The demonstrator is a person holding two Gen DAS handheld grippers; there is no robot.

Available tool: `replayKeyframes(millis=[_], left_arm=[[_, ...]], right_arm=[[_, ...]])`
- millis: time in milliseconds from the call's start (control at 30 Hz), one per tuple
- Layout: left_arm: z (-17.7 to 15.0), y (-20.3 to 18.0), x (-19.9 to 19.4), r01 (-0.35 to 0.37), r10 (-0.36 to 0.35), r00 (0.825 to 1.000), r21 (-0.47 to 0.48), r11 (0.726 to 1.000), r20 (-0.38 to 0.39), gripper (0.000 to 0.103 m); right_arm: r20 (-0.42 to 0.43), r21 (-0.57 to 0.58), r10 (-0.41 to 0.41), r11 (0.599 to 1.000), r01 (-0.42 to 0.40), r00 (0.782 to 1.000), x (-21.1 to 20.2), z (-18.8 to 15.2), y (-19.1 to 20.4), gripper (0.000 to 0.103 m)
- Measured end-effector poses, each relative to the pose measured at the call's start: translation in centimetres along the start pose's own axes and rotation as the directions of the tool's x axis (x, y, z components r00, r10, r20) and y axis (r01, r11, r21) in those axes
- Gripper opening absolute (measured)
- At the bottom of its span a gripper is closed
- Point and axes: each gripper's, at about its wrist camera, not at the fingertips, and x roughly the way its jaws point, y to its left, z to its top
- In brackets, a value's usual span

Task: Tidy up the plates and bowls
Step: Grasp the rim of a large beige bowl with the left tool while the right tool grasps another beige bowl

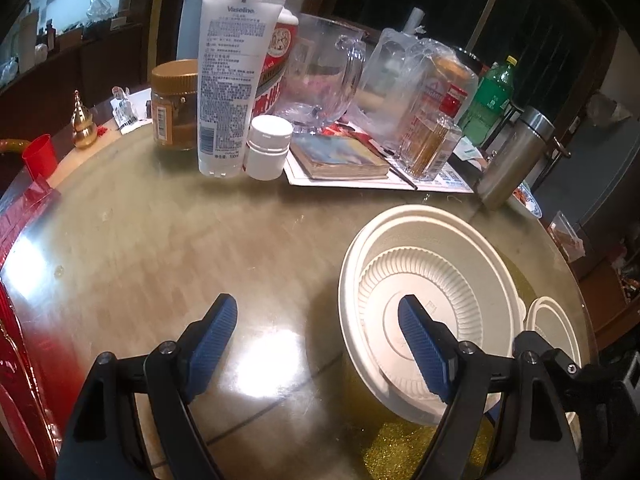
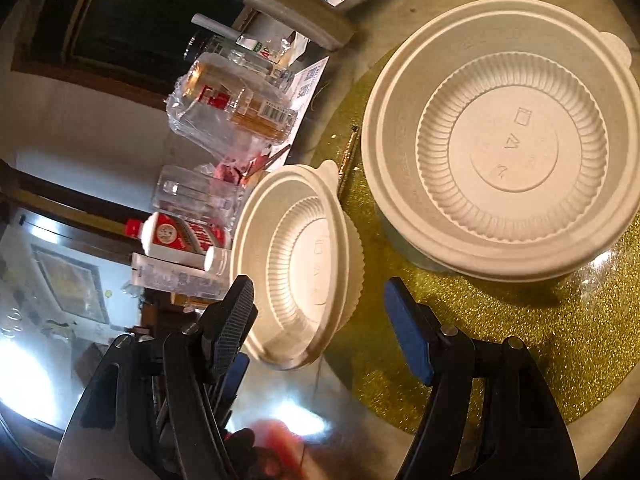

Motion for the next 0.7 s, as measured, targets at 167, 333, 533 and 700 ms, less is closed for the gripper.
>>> replayKeyframes(millis=[167, 333, 533, 700], left_arm=[[-0.15, -0.21, -0.12, 0.0, 0.0, 1.0, 0.014, 1.0, 0.017, 0.083], [-0.22, -0.22, 0.12, 0.003, -0.004, 1.0, 0.016, 1.0, 0.007, 0.082], [-0.3, -0.42, 0.27, 0.014, -0.014, 1.0, 0.038, 0.999, -0.003, 0.068], [-0.52, -0.77, 0.85, 0.012, -0.008, 0.999, 0.082, 0.997, -0.046, 0.027]], right_arm=[[0.0, -0.018, -0.029, 0.999, 0.029, 1.0, 0.31, -0.08, 0.09, 0.06], [-0.003, -0.039, -0.053, 0.998, 0.053, 0.999, 0.5, -0.1, 0.3, 0.051], [-0.007, -0.065, -0.102, 0.993, 0.101, 0.995, 0.81, -0.25, 0.41, 0.027], [-0.004, -0.09, -0.122, 0.989, 0.121, 0.993, 0.76, -0.5, 0.64, 0.017]])
